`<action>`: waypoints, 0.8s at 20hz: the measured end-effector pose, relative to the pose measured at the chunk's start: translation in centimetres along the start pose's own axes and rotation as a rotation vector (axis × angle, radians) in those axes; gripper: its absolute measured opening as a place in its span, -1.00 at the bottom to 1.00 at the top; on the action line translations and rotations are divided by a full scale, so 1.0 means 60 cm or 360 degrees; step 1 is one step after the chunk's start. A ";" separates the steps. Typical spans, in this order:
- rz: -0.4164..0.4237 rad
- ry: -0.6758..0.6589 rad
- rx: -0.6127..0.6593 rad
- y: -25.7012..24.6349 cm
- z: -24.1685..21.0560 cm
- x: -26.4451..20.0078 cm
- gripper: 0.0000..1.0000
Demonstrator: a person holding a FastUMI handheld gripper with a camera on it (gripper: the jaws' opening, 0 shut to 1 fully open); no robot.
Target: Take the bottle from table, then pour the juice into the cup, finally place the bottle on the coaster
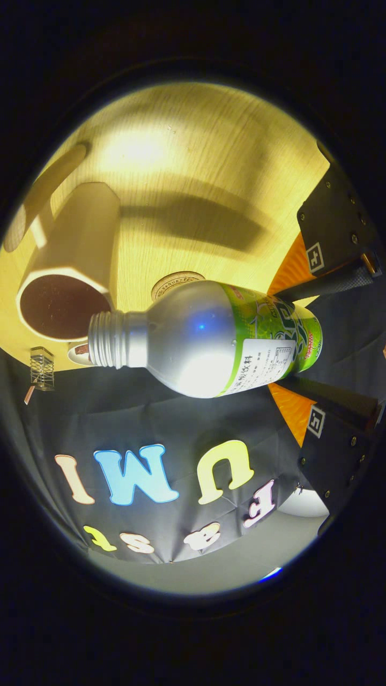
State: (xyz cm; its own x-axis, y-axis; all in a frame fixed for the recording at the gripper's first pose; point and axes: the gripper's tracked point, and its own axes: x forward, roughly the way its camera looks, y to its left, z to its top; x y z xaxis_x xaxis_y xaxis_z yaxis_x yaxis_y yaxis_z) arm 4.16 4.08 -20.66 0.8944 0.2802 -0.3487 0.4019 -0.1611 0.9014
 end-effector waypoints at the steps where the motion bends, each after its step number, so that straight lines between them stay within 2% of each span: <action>1: 0.0006 0.0002 0.0011 0.001 0.000 -0.001 0.49; 16: 0.0070 -0.0019 0.0147 0.010 0.002 -0.001 0.48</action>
State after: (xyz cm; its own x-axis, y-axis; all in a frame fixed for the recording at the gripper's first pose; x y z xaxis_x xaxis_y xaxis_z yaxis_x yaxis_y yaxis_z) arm 4.38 3.87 -20.14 0.9135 0.2599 -0.3130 0.3783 -0.2595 0.8886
